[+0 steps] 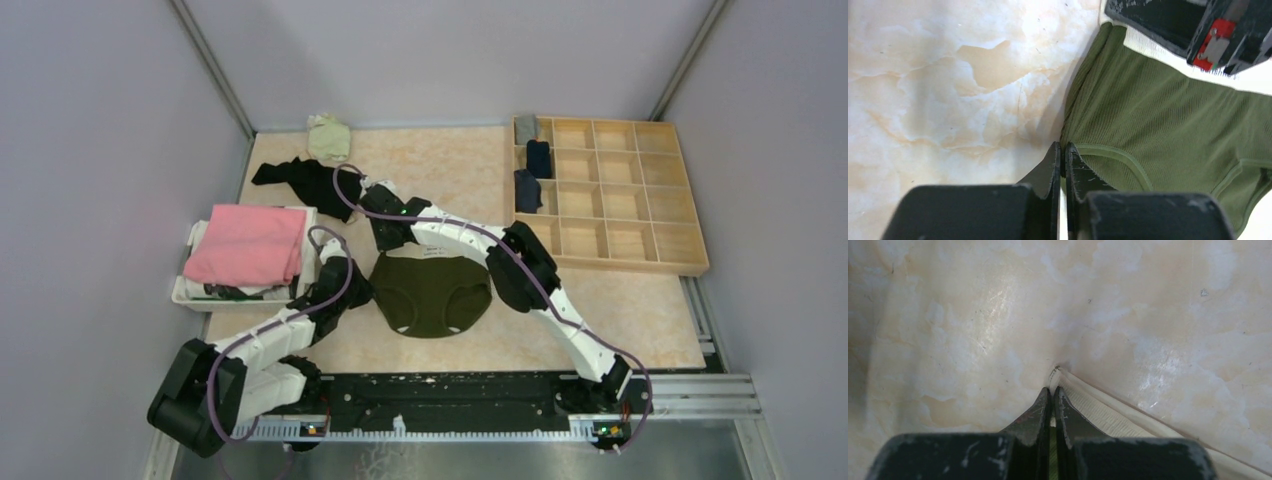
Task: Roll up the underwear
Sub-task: Fold the underwear at the center of the board.
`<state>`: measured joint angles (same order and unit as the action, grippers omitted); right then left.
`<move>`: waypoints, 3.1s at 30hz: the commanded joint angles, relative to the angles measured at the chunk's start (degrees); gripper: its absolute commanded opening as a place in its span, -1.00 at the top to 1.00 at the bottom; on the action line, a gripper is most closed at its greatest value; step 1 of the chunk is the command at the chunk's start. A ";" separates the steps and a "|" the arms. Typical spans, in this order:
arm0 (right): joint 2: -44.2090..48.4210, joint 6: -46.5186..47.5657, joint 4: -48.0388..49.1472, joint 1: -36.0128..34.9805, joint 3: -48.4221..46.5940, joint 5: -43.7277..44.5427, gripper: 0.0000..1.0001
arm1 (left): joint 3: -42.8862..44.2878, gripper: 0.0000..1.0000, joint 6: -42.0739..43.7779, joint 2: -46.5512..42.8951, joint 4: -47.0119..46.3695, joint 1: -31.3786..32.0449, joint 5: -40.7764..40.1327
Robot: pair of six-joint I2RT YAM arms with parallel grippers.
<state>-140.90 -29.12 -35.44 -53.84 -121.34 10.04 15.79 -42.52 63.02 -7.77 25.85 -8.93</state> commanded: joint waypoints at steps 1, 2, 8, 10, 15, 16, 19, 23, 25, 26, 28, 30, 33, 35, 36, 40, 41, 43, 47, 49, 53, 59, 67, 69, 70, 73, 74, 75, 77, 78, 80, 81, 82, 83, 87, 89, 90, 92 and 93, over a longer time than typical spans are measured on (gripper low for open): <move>4.17 -0.29 1.57 0.19 5.75 -2.94 1.00 | 4.49 0.98 3.06 -3.52 6.41 -0.34 -4.06; 5.55 -0.74 3.31 0.27 7.09 -3.92 1.00 | 5.92 1.00 3.48 -4.15 9.00 -0.28 -4.80; 12.39 -4.86 16.35 1.93 14.80 -12.40 1.00 | 14.14 1.00 4.20 -7.86 23.67 -0.27 -10.50; 13.72 -6.98 20.56 3.11 17.25 -15.19 1.00 | 14.94 1.00 6.13 -9.34 24.57 -0.29 -10.87; 19.14 -10.63 31.44 5.90 26.47 -18.75 1.00 | 16.12 1.00 9.82 -10.54 25.96 -0.30 -11.09; 19.97 -11.33 33.50 6.47 28.21 -19.89 1.00 | 16.38 1.00 10.31 -10.19 26.24 -0.25 -10.96; 22.64 -13.68 39.01 8.03 33.41 -21.33 1.00 | 16.96 1.00 11.39 -8.29 26.88 -0.24 -10.12; 26.32 -14.64 42.71 9.08 39.19 -20.12 1.00 | 17.08 1.00 12.71 -6.13 25.20 0.10 -4.67; 27.97 -14.73 43.68 9.37 41.28 -19.34 1.00 | 16.84 1.00 13.97 -5.87 23.45 0.97 -2.21; 28.71 -14.53 43.78 9.53 42.03 -19.16 1.00 | 16.73 1.00 14.44 -5.75 22.78 2.09 -1.92; 30.01 -14.09 43.60 9.83 43.43 -19.04 1.00 | 16.80 1.00 15.36 -5.74 22.06 4.00 -1.85; 31.33 -13.70 43.44 10.07 44.94 -18.42 1.00 | 17.04 1.00 15.90 -5.47 21.59 6.08 -2.18; 33.39 -13.04 43.48 10.33 47.65 -17.37 1.00 | 18.22 1.00 16.60 -4.35 21.93 10.36 -4.82; 34.85 -12.49 43.32 10.51 49.16 -16.86 1.00 | 19.23 1.00 16.84 -2.91 22.76 13.15 -7.55; 35.58 -12.13 43.16 10.57 49.90 -16.55 1.00 | 19.86 1.00 16.79 -2.35 23.18 14.09 -8.09; 38.68 -11.04 42.19 10.67 53.01 -15.28 1.00 | 20.61 1.00 16.56 -1.07 23.68 15.89 -7.88; 39.51 -10.73 42.08 10.69 53.97 -15.08 1.00 | 20.78 1.00 16.45 -1.11 23.83 16.24 -7.67; 41.02 -10.31 41.74 10.63 55.69 -14.36 1.00 | 21.17 1.00 16.22 -1.46 24.12 16.87 -6.99; 44.51 -9.67 41.19 10.66 59.04 -13.11 1.00 | 21.94 1.00 15.72 -2.21 24.61 18.08 -4.65; 46.17 -9.46 41.07 10.62 60.88 -12.67 1.00 | 22.48 1.00 15.38 -2.40 25.28 18.98 -3.95; 49.38 -9.59 40.99 10.68 64.33 -12.33 1.00 | 22.26 1.00 15.07 -2.24 25.35 21.22 -3.82; 53.06 -10.23 39.17 10.63 68.99 -10.74 1.00 | 22.40 1.00 14.66 -0.64 25.34 24.82 -3.37; 52.73 -10.42 38.57 10.65 73.06 -9.65 0.99 | 23.19 1.00 15.10 2.10 25.86 27.16 -3.64; 52.04 -10.43 38.60 10.63 73.40 -8.72 0.99 | 23.35 1.00 15.01 2.69 26.02 27.60 -3.79; 51.79 -10.43 38.66 10.68 73.60 -8.24 0.99 | 23.48 1.00 14.89 2.91 26.18 27.74 -3.85; 51.50 -10.41 38.61 10.68 73.90 -7.28 0.99 | 23.96 1.00 14.46 3.41 26.81 28.31 -3.99; 51.50 -10.40 38.56 10.61 74.02 -6.93 0.99 | 24.07 1.00 14.30 3.54 26.84 28.48 -3.95; 51.51 -10.36 38.38 10.63 74.12 -6.72 0.99 | 24.23 1.00 14.14 3.74 26.80 28.66 -3.92; 51.79 -10.29 38.09 10.66 74.34 -6.30 0.99 | 24.34 1.00 13.76 4.44 26.52 29.10 -3.90; 52.06 -10.28 38.12 10.65 74.66 -6.09 0.99 | 24.37 1.00 13.66 4.99 26.30 29.35 -3.90; 52.81 -10.27 38.87 10.69 75.60 -6.40 0.99 | 24.17 1.00 13.34 6.28 25.65 29.87 -4.05; 53.32 -10.08 39.84 10.67 76.16 -6.78 0.99 | 23.96 1.00 13.20 7.07 25.29 30.02 -4.22; 53.63 -9.94 40.67 10.64 76.71 -7.38 0.99 | 23.63 1.00 13.03 7.94 24.75 30.25 -4.44; 53.97 -9.78 41.20 10.65 77.10 -7.80 0.99 | 23.18 1.00 12.88 8.77 24.15 30.37 -4.51; 53.34 -9.20 41.19 10.66 77.63 -8.40 0.99 | 22.91 1.00 11.50 11.40 22.79 31.50 -3.52; 52.83 -9.08 41.35 10.67 77.86 -8.15 0.99 | 23.03 1.00 10.82 11.68 21.83 32.43 -2.64; 52.55 -9.11 41.47 10.69 77.99 -8.00 0.99 | 23.21 1.00 10.53 11.76 21.37 32.84 -2.25; 51.76 -9.11 41.39 10.69 78.01 -7.68 0.99 | 24.20 1.00 10.12 12.01 20.99 33.67 -1.94; 51.42 -9.11 41.34 10.62 78.01 -7.64 0.99 | 24.77 1.00 10.09 12.28 21.03 34.03 -1.92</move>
<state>-89.27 -39.18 3.81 -43.59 -43.51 0.99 38.48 -31.00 74.87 15.64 58.35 -12.05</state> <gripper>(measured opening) 0.009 0.017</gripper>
